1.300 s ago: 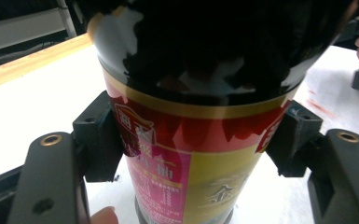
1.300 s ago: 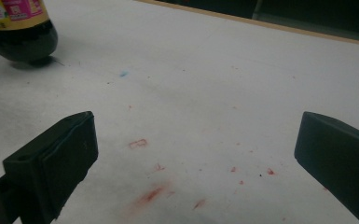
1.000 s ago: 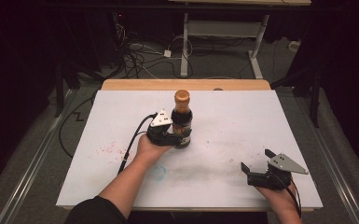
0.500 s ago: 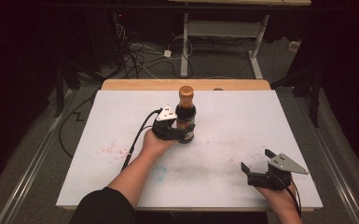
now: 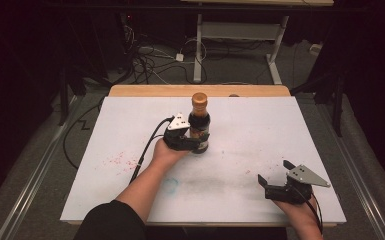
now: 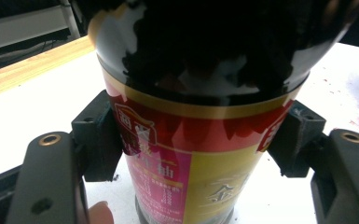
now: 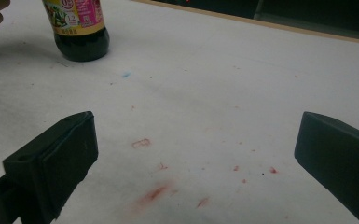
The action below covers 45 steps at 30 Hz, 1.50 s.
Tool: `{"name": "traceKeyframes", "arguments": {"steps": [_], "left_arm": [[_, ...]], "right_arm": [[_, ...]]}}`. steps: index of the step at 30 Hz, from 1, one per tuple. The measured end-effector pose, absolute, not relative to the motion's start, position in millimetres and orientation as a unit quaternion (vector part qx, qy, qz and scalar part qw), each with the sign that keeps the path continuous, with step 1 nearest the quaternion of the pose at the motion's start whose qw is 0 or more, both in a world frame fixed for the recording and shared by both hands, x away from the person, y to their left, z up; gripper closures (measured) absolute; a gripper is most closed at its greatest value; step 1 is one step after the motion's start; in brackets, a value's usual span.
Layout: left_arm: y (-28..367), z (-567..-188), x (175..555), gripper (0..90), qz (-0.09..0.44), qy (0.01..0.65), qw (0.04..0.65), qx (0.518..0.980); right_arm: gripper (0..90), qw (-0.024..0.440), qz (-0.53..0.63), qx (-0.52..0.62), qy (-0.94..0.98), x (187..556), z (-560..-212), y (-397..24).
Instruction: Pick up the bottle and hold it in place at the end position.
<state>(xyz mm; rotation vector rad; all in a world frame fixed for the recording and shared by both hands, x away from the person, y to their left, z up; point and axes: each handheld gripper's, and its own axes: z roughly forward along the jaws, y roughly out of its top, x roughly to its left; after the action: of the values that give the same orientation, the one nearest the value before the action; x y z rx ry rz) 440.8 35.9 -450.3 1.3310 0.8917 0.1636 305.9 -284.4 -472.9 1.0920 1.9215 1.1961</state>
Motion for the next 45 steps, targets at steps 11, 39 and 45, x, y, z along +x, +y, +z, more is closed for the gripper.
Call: {"name": "traceKeyframes", "arguments": {"steps": [11,39,45], "left_arm": [[35,-450,440,28.1,0.074,0.402,0.692,0.595],[36,-449,439,28.7,0.077,0.402,0.686,0.601],[36,-450,439,28.7,0.077,0.403,0.687,0.600]], "right_arm": [[6.0,0.284,0.460,0.413,0.733,312,-473,-279],[77.0,0.232,0.494,0.358,0.757,360,-448,-224],[86.9,0.232,0.498,0.351,0.758,366,-442,-214]]}}
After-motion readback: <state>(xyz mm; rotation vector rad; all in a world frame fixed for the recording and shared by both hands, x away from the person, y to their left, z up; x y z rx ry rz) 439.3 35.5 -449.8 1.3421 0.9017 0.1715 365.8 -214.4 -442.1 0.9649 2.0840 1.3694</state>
